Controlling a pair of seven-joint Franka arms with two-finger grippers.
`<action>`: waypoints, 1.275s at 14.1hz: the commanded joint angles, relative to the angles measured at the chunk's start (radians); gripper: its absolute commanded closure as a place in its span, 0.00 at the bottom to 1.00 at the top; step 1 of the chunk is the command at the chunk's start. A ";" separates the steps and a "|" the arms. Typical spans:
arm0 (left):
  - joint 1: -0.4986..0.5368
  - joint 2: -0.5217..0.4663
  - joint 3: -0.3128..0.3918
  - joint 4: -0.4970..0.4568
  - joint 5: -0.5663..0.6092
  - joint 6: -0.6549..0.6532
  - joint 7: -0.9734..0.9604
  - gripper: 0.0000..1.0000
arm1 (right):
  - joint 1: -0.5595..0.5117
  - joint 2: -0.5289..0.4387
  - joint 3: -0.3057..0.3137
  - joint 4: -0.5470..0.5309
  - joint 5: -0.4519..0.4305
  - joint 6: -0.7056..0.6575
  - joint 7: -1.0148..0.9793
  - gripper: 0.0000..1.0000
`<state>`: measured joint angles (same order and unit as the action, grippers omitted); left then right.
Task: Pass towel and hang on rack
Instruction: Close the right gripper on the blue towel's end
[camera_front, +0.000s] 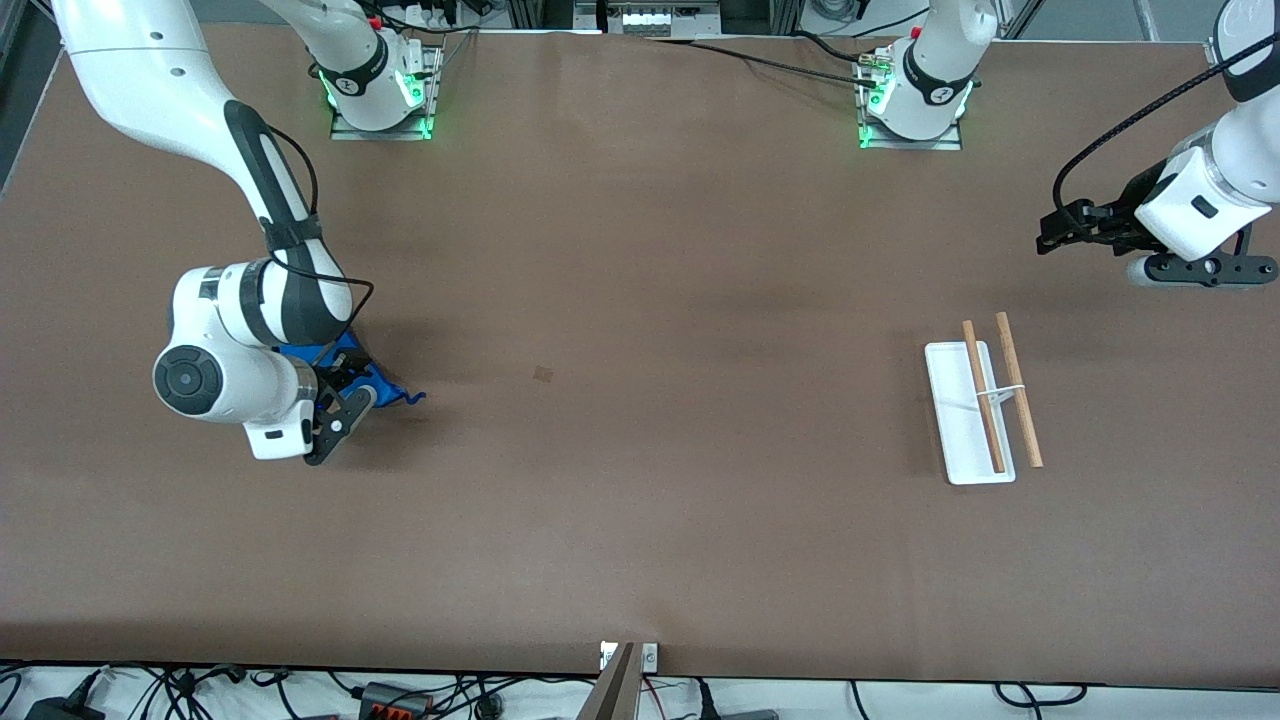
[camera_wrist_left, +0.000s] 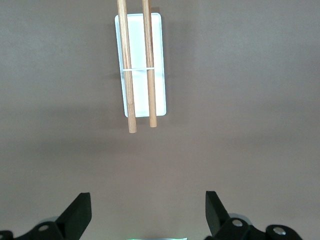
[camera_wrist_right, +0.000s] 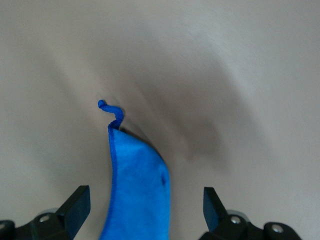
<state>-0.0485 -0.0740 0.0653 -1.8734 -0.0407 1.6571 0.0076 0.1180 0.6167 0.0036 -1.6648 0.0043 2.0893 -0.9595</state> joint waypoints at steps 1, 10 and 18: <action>0.010 0.013 -0.002 0.031 -0.014 -0.025 0.025 0.00 | 0.012 0.023 0.015 -0.003 0.019 0.040 -0.156 0.00; 0.010 0.013 -0.002 0.031 -0.014 -0.025 0.025 0.00 | 0.008 0.061 0.049 -0.020 0.019 0.103 -0.252 0.09; 0.009 0.013 -0.002 0.033 -0.014 -0.025 0.023 0.00 | 0.011 0.089 0.049 -0.018 0.020 0.074 -0.240 0.77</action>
<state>-0.0485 -0.0732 0.0653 -1.8718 -0.0408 1.6571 0.0077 0.1307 0.7134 0.0493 -1.6720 0.0061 2.1743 -1.1838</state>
